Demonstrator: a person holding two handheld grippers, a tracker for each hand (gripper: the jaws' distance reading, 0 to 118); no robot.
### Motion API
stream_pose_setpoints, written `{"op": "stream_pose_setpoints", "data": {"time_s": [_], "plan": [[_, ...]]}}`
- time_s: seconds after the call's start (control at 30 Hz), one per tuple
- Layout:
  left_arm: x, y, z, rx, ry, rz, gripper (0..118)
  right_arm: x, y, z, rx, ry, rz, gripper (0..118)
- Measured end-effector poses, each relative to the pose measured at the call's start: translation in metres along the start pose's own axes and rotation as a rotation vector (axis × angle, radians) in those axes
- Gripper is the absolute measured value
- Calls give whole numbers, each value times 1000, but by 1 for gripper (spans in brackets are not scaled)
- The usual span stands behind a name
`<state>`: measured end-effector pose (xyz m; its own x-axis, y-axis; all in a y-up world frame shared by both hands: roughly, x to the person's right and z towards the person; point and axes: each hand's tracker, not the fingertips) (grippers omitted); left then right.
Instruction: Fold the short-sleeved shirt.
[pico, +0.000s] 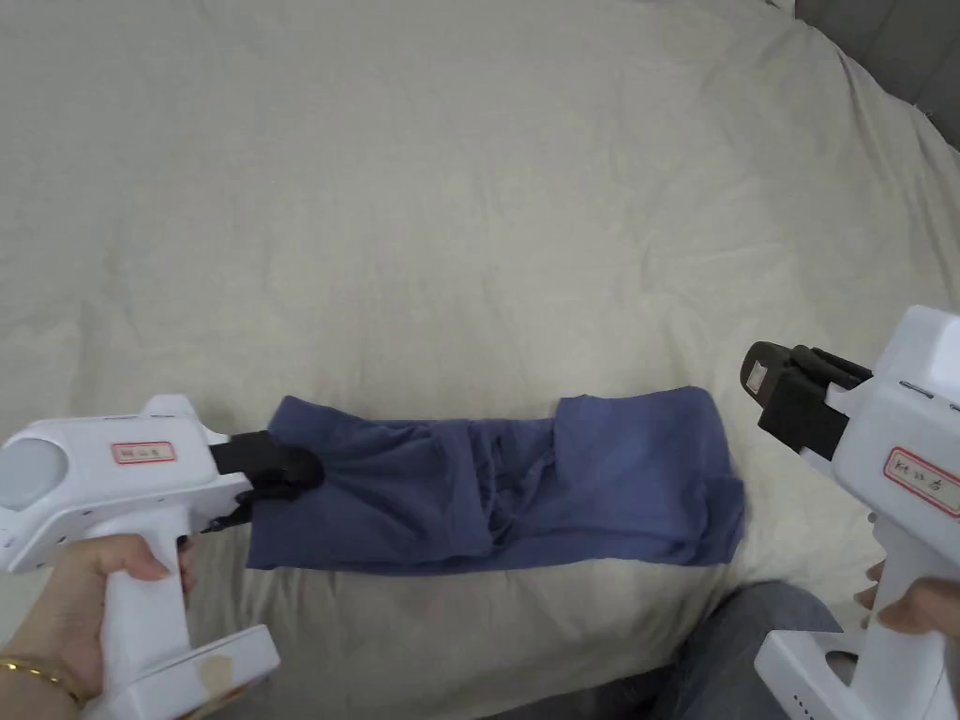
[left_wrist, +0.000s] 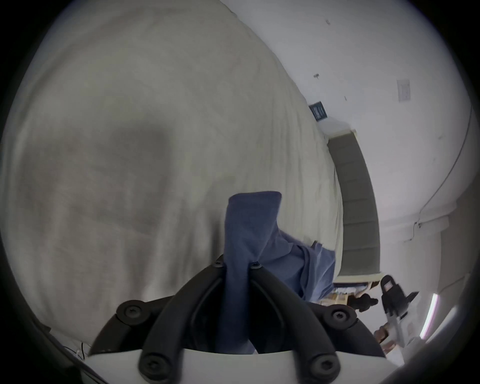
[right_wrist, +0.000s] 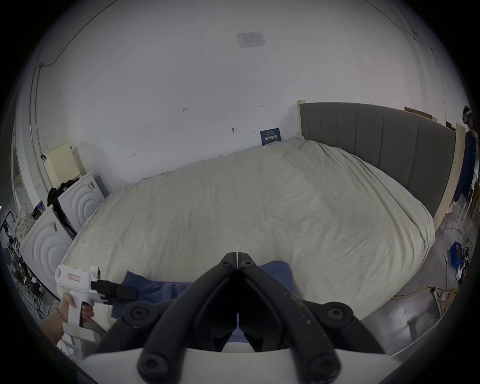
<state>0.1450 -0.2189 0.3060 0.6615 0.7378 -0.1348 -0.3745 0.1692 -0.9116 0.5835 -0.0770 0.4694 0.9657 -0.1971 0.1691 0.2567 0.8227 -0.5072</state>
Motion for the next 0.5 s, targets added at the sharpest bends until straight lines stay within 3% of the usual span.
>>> {"op": "stream_pose_setpoints", "data": {"time_s": [0.23, 0.4, 0.5], "plan": [[-39, 42, 97, 263, 240, 90, 9, -8, 0, -4, 4, 28, -2, 2], [-13, 36, 147, 400, 428, -87, 9, -17, -3, -8, -6, 54, 8, 2], [28, 20, 148, 382, 393, -186, 9, -22, -5, -11, -22, 62, 16, 2]]}}
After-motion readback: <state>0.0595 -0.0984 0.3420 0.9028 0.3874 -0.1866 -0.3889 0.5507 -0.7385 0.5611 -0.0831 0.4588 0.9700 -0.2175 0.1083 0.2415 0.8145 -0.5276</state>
